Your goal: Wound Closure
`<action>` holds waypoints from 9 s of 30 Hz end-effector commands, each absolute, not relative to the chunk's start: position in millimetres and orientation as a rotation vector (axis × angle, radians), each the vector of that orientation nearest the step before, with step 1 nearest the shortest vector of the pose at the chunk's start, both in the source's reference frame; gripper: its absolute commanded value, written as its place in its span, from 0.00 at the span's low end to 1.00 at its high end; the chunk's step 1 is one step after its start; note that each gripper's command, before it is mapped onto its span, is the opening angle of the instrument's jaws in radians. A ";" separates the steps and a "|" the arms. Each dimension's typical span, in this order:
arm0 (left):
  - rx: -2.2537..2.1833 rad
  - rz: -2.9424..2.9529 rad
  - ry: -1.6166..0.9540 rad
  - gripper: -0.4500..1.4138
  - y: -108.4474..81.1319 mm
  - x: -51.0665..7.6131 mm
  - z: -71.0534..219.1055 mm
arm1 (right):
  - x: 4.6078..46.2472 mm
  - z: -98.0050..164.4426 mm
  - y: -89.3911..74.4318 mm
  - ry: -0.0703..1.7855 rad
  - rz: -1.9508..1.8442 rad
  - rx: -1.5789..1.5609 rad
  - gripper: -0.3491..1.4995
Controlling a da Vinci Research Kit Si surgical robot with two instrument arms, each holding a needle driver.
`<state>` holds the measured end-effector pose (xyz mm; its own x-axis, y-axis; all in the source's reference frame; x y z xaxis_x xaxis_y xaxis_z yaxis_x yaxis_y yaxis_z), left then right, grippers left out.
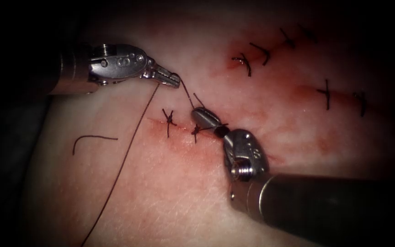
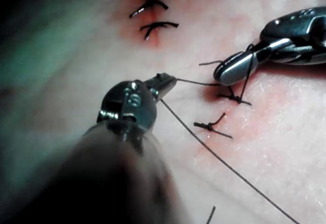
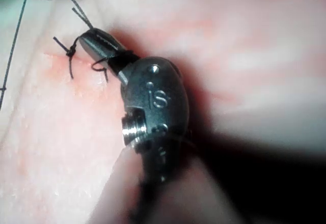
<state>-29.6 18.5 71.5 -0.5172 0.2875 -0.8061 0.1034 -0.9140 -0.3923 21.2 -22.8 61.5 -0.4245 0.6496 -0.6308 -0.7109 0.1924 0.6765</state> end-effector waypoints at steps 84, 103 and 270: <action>-1.425 2.377 -0.503 0.00 20.7 -27.1 72.9 | 19.3 60.2 -28.8 1.357 1.186 0.021 0.66; -1.591 2.335 -0.507 0.00 12.7 -27.6 57.2 | 17.7 62.4 -25.0 1.273 1.196 0.032 0.36; -1.354 2.167 -0.711 0.90 21.2 -42.5 78.6 | 4.6 57.3 -29.2 1.128 0.960 -0.345 0.84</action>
<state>-40.8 20.1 77.5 -0.3992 0.6376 -0.6588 -0.1222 -0.7492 -0.6510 3.9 -28.6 56.6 0.1014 0.4700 -0.8768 -0.7901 0.5736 0.2161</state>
